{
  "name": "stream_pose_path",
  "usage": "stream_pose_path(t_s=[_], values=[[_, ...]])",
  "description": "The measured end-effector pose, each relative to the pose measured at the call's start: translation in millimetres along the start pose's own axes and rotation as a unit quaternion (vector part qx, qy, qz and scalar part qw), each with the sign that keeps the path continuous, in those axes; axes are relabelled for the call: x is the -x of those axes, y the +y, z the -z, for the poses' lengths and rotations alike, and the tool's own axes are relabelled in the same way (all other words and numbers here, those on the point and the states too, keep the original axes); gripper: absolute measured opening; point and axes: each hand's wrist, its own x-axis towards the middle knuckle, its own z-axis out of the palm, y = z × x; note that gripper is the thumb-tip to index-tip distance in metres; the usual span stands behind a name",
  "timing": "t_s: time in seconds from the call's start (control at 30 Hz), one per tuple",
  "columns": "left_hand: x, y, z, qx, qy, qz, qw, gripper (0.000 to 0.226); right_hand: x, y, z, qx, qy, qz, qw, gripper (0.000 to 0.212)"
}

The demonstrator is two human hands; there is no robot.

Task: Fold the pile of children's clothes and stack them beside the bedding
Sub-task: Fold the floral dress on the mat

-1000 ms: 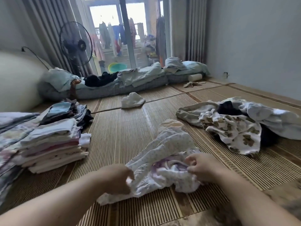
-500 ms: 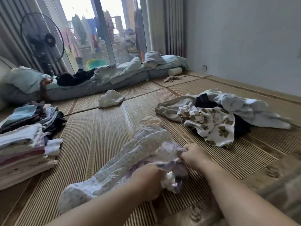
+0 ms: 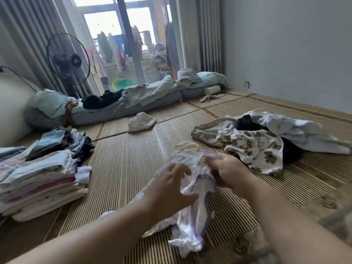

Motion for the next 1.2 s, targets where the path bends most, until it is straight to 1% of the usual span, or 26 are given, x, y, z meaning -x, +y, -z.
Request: stream_pose_path(t_s=[0.03,0.07,0.1,0.13,0.17,0.23,0.27,0.3,0.33,0.37,0.4,0.43,0.47,0.53,0.6,0.67,0.73,0.77,0.8,0.83,0.9,0.97,1.03,1.1,1.13,1.2], values=[[-6.9,5.0,4.8,0.014,0.040,-0.012,0.999,0.069,4.2,-4.2,-3.5,0.007,-0.038,0.005,0.999,0.016],[-14.8,9.2,9.2,0.023,0.048,-0.024,0.998,0.078,7.5,-7.4,-7.0,0.004,-0.072,0.009,0.997,0.016],[-23.6,13.3,13.7,0.025,0.032,-0.032,0.999,0.078,10.5,-10.0,-10.6,-0.003,-0.099,0.012,0.995,0.017],[-30.7,16.6,18.6,0.017,0.009,-0.036,0.999,0.069,13.4,-12.6,-14.7,-0.013,-0.109,0.013,0.994,0.019],[-36.5,19.6,23.4,0.002,-0.007,-0.037,0.999,0.054,16.2,-14.7,-18.8,-0.027,-0.098,0.013,0.995,0.019],[-46.0,19.9,35.9,-0.016,0.009,-0.035,0.999,0.028,18.5,-14.5,-25.8,-0.061,-0.056,0.002,0.997,0.010],[-50.6,18.4,42.5,-0.016,0.026,-0.026,0.999,0.021,20.4,-11.3,-30.9,-0.062,-0.047,-0.009,0.997,0.014],[-55.0,17.8,51.2,-0.020,0.041,-0.013,0.999,0.018,21.5,-6.7,-37.4,-0.022,-0.043,-0.010,0.999,0.023],[-59.1,18.1,59.7,-0.024,0.053,0.001,0.998,0.016,24.1,-0.6,-44.8,0.062,-0.036,-0.003,0.997,0.029],[-62.8,18.0,68.9,-0.029,0.067,0.009,0.997,0.016,26.4,5.6,-52.5,0.166,-0.018,0.004,0.986,0.031],[-65.9,17.0,78.3,-0.036,0.083,0.014,0.996,0.016,29.3,10.9,-59.1,0.262,0.011,0.013,0.965,0.027],[-68.1,15.2,87.1,-0.052,0.101,0.019,0.993,0.017,32.0,14.3,-63.7,0.320,0.035,0.024,0.946,0.020],[-67.7,12.5,97.8,-0.077,0.114,0.028,0.990,0.017,33.7,16.1,-66.6,0.337,0.046,0.034,0.940,0.014],[-61.6,2.4,120.1,-0.105,0.131,0.059,0.984,0.017,35.8,13.9,-70.0,0.339,0.052,0.040,0.938,0.015],[-51.1,-10.8,144.5,-0.097,0.154,0.097,0.978,0.015,35.5,4.7,-69.5,0.345,0.063,0.037,0.936,0.021],[-35.5,-23.9,170.6,-0.130,0.159,0.127,0.970,0.015,34.2,-12.7,-71.3,0.309,0.081,0.049,0.946,0.020],[-20.1,-39.5,197.8,-0.146,0.165,0.154,0.963,0.017,34.3,-37.7,-75.9,0.248,0.078,0.089,0.961,0.020],[-13.3,-44.5,210.6,-0.145,0.173,0.158,0.961,0.017,34.3,-51.4,-77.6,0.236,0.077,0.124,0.961,0.027],[-5.2,-49.4,226.2,-0.150,0.185,0.160,0.958,0.017,31.4,-66.1,-81.3,0.252,0.078,0.164,0.951,0.035],[2.5,-52.8,241.0,-0.164,0.195,0.158,0.954,0.018,28.3,-83.1,-85.9,0.274,0.081,0.197,0.938,0.035],[17.3,-58.8,273.1,-0.207,0.200,0.145,0.947,0.018,22.6,-125.2,-97.1,0.281,0.085,0.233,0.927,0.024],[29.0,-60.7,304.7,-0.245,0.194,0.128,0.941,0.017,19.7,-171.9,-105.4,0.277,0.088,0.273,0.917,0.017],[38.5,-61.9,333.4,-0.245,0.181,0.135,0.943,0.014,24.3,-216.3,-115.4,0.305,0.083,0.324,0.892,0.023],[45.0,-61.2,353.6,-0.241,0.155,0.182,0.941,0.020,31.7,-250.8,-125.2,0.359,0.083,0.368,0.853,0.029],[48.8,-59.7,360.9,-0.241,0.143,0.224,0.933,0.023,35.8,-264.0,-131.7,0.391,0.086,0.380,0.834,0.028],[55.1,-58.9,371.1,-0.235,0.118,0.292,0.920,0.017,39.9,-281.7,-142.4,0.424,0.086,0.394,0.811,0.024]])
